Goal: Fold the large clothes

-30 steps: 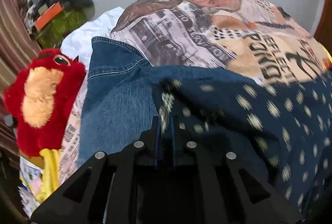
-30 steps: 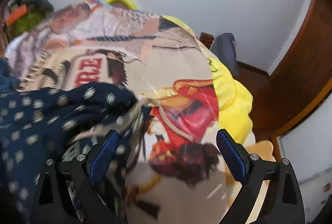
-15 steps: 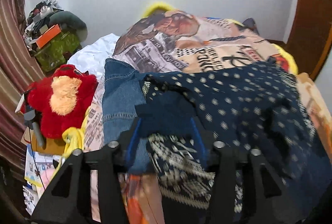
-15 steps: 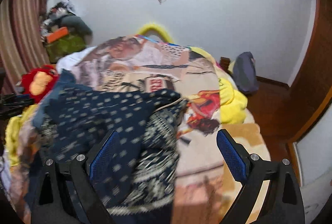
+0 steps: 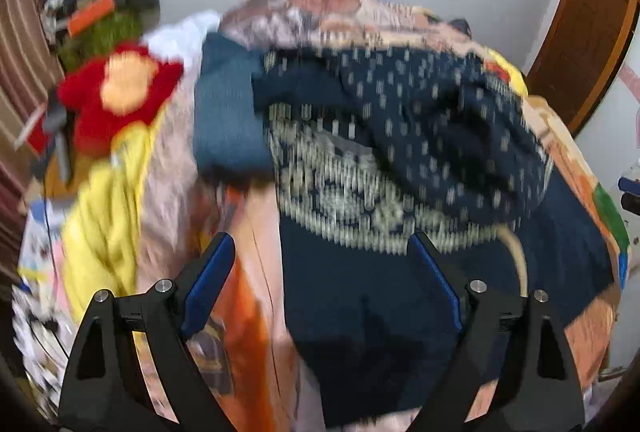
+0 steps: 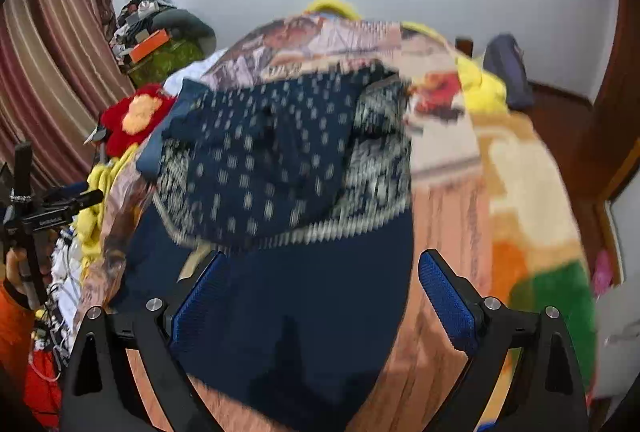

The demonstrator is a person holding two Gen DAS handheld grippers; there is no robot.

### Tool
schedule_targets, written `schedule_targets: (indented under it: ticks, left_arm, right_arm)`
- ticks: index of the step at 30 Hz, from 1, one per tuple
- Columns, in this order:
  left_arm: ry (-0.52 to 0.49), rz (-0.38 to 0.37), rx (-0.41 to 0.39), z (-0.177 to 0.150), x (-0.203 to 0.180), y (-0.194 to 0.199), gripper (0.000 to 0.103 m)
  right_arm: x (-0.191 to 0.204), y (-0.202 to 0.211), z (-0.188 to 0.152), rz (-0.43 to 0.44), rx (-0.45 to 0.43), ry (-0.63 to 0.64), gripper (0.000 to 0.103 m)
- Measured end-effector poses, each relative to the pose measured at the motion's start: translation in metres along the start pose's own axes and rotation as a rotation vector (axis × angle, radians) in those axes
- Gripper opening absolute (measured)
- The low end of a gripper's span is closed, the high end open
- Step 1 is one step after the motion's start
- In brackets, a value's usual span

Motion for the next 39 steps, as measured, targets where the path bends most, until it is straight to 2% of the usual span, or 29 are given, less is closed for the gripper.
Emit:
schedule_targets:
  ticks: [7, 9, 11, 14, 15, 16, 17, 18, 19, 20, 22, 23, 25, 28, 32, 39]
  left_arm:
    - [0.143, -0.081, 0.182, -0.067, 0.028, -0.026, 0.088]
    - [0.200, -0.132, 0.224, -0.082, 0.034, -0.032, 0.088]
    - [0.250, -0.164, 0.259, -0.091, 0.038, -0.040, 0.086]
    - [0.318, -0.216, 0.317, -0.105, 0.042, -0.052, 0.076]
    - [0.334, -0.242, 0.334, -0.110, 0.041, -0.055, 0.070]
    - [0.348, -0.266, 0.335, -0.114, 0.040, -0.057, 0.069]
    - [0.350, -0.271, 0.320, -0.115, 0.039, -0.056, 0.068]
    - [0.347, -0.285, 0.312, -0.116, 0.038, -0.054, 0.059]
    - [0.351, -0.313, 0.314, -0.117, 0.037, -0.053, 0.047]
    - [0.362, -0.334, 0.317, -0.117, 0.036, -0.052, 0.043]
    - [0.339, -0.310, 0.303, -0.115, 0.034, -0.047, 0.016]
    - [0.323, -0.302, 0.296, -0.112, 0.033, -0.044, 0.011]
    - [0.297, -0.296, 0.269, -0.105, 0.031, -0.034, 0.009]
    - [0.226, -0.274, 0.183, -0.086, 0.023, -0.012, 0.008]
    - [0.155, -0.294, 0.070, -0.047, 0.008, 0.018, 0.008]
    - [0.094, -0.333, -0.097, 0.032, -0.020, 0.047, 0.008]
  right_arm:
    - [0.006, -0.012, -0.055, 0.078, 0.096, -0.075, 0.094]
    - [0.007, -0.016, -0.066, 0.112, 0.111, -0.107, 0.088]
    - [0.008, -0.022, -0.075, 0.127, 0.132, -0.129, 0.077]
    - [0.005, -0.029, -0.084, 0.105, 0.141, -0.144, 0.063]
    - [0.004, -0.030, -0.085, 0.102, 0.137, -0.145, 0.062]
    - [0.004, -0.030, -0.085, 0.101, 0.133, -0.137, 0.058]
    - [0.005, -0.030, -0.086, 0.093, 0.130, -0.121, 0.051]
    - [0.005, -0.031, -0.086, 0.086, 0.131, -0.106, 0.047]
    - [0.006, -0.031, -0.086, 0.084, 0.133, -0.094, 0.040]
    - [0.006, -0.031, -0.085, 0.089, 0.128, -0.089, 0.030]
    - [0.005, -0.032, -0.083, 0.118, 0.117, -0.090, 0.017]
    - [0.005, -0.032, -0.081, 0.131, 0.110, -0.090, 0.013]
    - [0.008, -0.031, -0.075, 0.133, 0.092, -0.083, 0.011]
    - [0.012, -0.024, -0.061, 0.120, 0.048, -0.054, 0.011]
    - [0.011, -0.010, -0.033, 0.135, -0.019, -0.036, 0.010]
    - [-0.008, 0.006, 0.035, 0.088, -0.129, 0.004, 0.010]
Point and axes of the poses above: each gripper's, at about its wrist camera, not at the fingertips, and y roughly against the way its jaws point, x to its left, z to its top, the point moved 2 cm from there along -y, roughly the way its jaws point, and after that the axes turned 14 degrees about y, right-handed, at the moved point
